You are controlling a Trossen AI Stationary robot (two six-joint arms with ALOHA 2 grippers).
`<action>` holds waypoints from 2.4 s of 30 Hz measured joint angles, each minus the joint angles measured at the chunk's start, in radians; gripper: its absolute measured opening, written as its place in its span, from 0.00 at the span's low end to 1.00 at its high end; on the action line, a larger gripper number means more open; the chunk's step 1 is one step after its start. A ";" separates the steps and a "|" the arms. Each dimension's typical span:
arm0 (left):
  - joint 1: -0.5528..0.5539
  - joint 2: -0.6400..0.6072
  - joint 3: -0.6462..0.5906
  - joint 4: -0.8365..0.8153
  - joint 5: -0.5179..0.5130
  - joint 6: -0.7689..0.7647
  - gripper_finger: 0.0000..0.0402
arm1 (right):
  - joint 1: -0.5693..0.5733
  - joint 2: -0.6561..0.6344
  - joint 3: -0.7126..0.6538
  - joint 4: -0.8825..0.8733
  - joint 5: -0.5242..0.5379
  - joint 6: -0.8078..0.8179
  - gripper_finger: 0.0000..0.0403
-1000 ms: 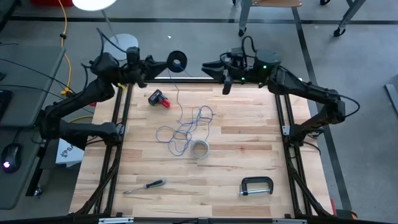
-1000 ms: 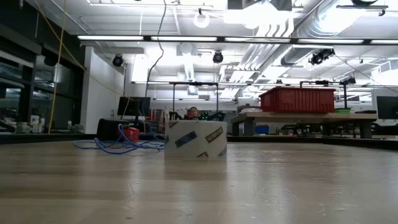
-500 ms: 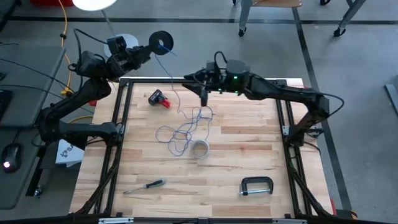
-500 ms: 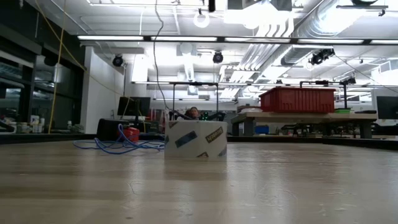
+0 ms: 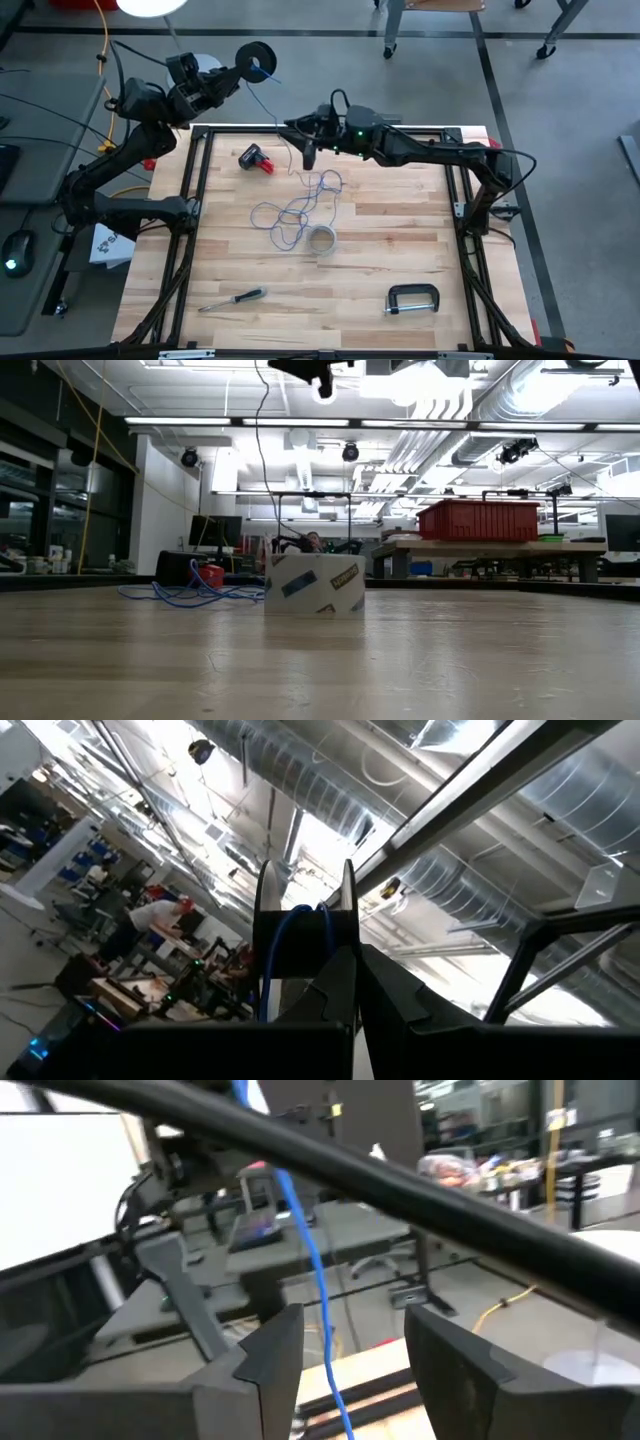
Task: Coil cords
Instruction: Coil the blue wire on the spool
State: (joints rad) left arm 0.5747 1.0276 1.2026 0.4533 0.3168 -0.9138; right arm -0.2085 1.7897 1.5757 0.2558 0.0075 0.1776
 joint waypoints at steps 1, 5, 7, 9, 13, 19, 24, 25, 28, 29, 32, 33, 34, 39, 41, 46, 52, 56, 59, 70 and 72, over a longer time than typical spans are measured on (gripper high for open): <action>-0.005 0.002 0.000 -0.003 0.000 0.000 0.00 | 0.000 0.000 0.000 0.001 0.004 -0.001 0.40; -0.027 0.008 0.001 -0.017 -0.011 0.020 0.00 | 0.002 0.004 0.000 0.002 -0.025 0.001 0.37; -0.031 0.011 0.001 -0.016 -0.015 0.028 0.00 | 0.002 0.003 0.000 0.008 -0.047 0.003 0.35; -0.032 0.013 0.001 -0.013 -0.016 0.029 0.00 | 0.004 0.003 0.000 0.001 -0.051 0.002 0.33; -0.032 0.018 0.001 -0.015 -0.020 0.037 0.00 | 0.005 0.003 0.000 -0.004 -0.045 0.001 0.25; -0.032 0.024 0.001 -0.014 -0.033 0.062 0.00 | 0.006 0.003 0.000 -0.011 -0.054 0.008 0.09; -0.017 0.022 0.000 -0.016 -0.038 0.105 0.00 | 0.012 -0.019 0.000 -0.037 -0.096 0.031 0.01; -0.011 0.021 0.001 -0.021 -0.039 0.105 0.00 | 0.014 -0.033 -0.001 -0.050 -0.098 0.027 0.01; 0.007 0.021 0.000 -0.035 -0.041 0.104 0.00 | 0.021 -0.074 0.000 -0.097 -0.106 0.019 0.00; 0.013 0.021 0.001 -0.045 -0.040 0.098 0.00 | 0.025 -0.087 0.000 -0.115 -0.107 0.015 0.00; 0.035 0.019 0.000 -0.094 -0.017 0.093 0.00 | 0.027 -0.128 0.000 -0.162 -0.122 -0.003 0.00; 0.044 0.019 0.000 -0.115 -0.004 0.090 0.00 | 0.027 -0.146 0.000 -0.172 -0.125 -0.003 0.00; 0.052 0.019 0.000 -0.143 0.006 0.087 0.00 | 0.026 -0.162 0.000 -0.179 -0.125 -0.003 0.00; 0.083 0.017 0.000 -0.233 0.103 0.031 0.00 | 0.026 -0.237 0.000 -0.256 -0.121 -0.049 0.00; 0.095 0.015 0.000 -0.232 0.158 -0.015 0.00 | 0.026 -0.263 0.000 -0.283 -0.116 -0.066 0.00; 0.121 0.015 0.000 -0.210 0.235 -0.147 0.00 | 0.023 -0.306 0.000 -0.324 -0.113 -0.100 0.00; 0.127 0.011 0.000 -0.131 0.220 -0.242 0.00 | 0.023 -0.312 0.000 -0.337 -0.096 -0.119 0.00; 0.128 0.010 0.000 -0.088 0.217 -0.290 0.00 | 0.023 -0.312 0.000 -0.354 -0.095 -0.130 0.00; 0.127 0.008 0.000 -0.100 0.262 -0.341 0.00 | 0.023 -0.325 0.000 -0.353 -0.095 -0.135 0.00; 0.145 -0.002 0.000 -0.197 0.410 -0.395 0.00 | 0.001 -0.407 0.000 -0.396 -0.058 -0.182 0.00; 0.141 0.001 0.000 -0.235 0.445 -0.404 0.00 | -0.011 -0.413 0.000 -0.396 -0.044 -0.185 0.00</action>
State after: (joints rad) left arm 0.7154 1.0287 1.2022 0.2187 0.7617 -1.3179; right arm -0.2192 1.3769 1.5753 -0.1406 -0.0360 -0.0074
